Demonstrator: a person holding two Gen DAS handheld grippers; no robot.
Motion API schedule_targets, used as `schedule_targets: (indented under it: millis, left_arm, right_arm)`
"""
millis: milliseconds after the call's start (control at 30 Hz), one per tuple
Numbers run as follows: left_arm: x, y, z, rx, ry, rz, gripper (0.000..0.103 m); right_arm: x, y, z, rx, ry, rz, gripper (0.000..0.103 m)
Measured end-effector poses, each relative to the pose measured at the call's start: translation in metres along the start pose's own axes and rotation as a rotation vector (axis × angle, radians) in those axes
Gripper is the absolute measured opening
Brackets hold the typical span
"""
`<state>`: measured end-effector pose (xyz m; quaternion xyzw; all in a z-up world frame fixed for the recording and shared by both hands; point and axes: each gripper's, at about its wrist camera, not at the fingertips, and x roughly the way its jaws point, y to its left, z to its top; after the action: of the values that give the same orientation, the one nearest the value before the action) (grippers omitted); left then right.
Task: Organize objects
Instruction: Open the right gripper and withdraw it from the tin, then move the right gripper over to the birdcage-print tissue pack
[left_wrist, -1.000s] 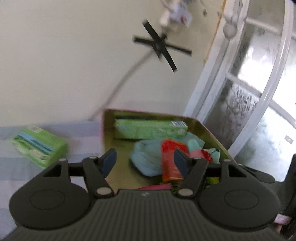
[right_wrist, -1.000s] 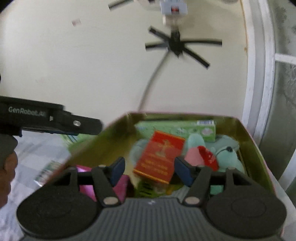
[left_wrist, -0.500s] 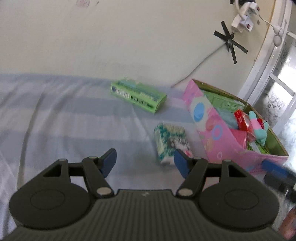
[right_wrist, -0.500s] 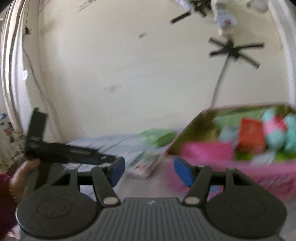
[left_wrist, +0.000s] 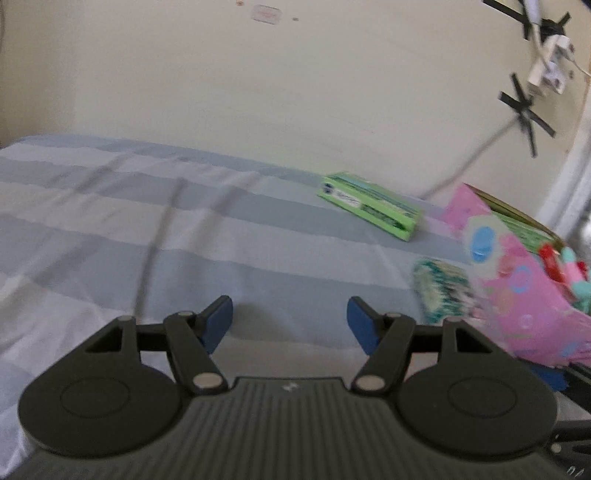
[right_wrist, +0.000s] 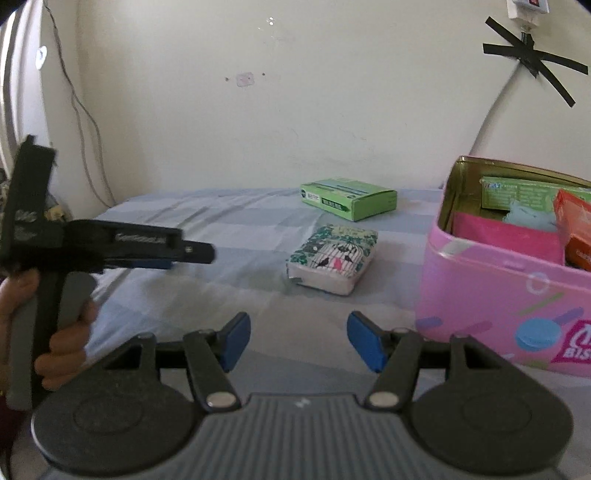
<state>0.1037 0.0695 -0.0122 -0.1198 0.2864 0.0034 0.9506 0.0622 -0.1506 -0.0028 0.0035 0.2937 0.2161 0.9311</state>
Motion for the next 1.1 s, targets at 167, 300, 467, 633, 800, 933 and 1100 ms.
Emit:
schedule_targets:
  millis: [167,300,467,633,800,933,1100]
  left_arm:
    - [-0.002,0.004,0.001,-0.025,-0.01,-0.007,0.07]
    - [-0.003,0.0,0.0,-0.002,-0.017,-0.015,0.07]
    - [-0.007,-0.006,-0.003,0.042,-0.039,-0.004,0.07]
    - [-0.012,-0.016,-0.007,0.101,-0.059,-0.011,0.072]
    - [-0.02,-0.039,-0.011,0.164,-0.063,-0.048,0.072]
    - [-0.029,-0.057,-0.015,0.19,-0.066,-0.079,0.074]
    - [-0.033,-0.077,-0.021,0.202,-0.076,-0.099,0.075]
  right_arm:
    - [-0.006,-0.008,-0.004,0.062,-0.05,-0.053,0.06]
    - [-0.019,-0.023,-0.01,0.17,-0.097,-0.074,0.061]
    - [-0.039,-0.035,-0.022,0.23,-0.112,-0.11,0.061]
    - [-0.062,-0.045,-0.032,0.258,-0.153,-0.18,0.061]
    - [-0.083,-0.058,-0.038,0.295,-0.197,-0.244,0.061]
    - [-0.095,-0.07,-0.041,0.325,-0.225,-0.279,0.063]
    - [-0.103,-0.075,-0.045,0.334,-0.255,-0.305,0.063]
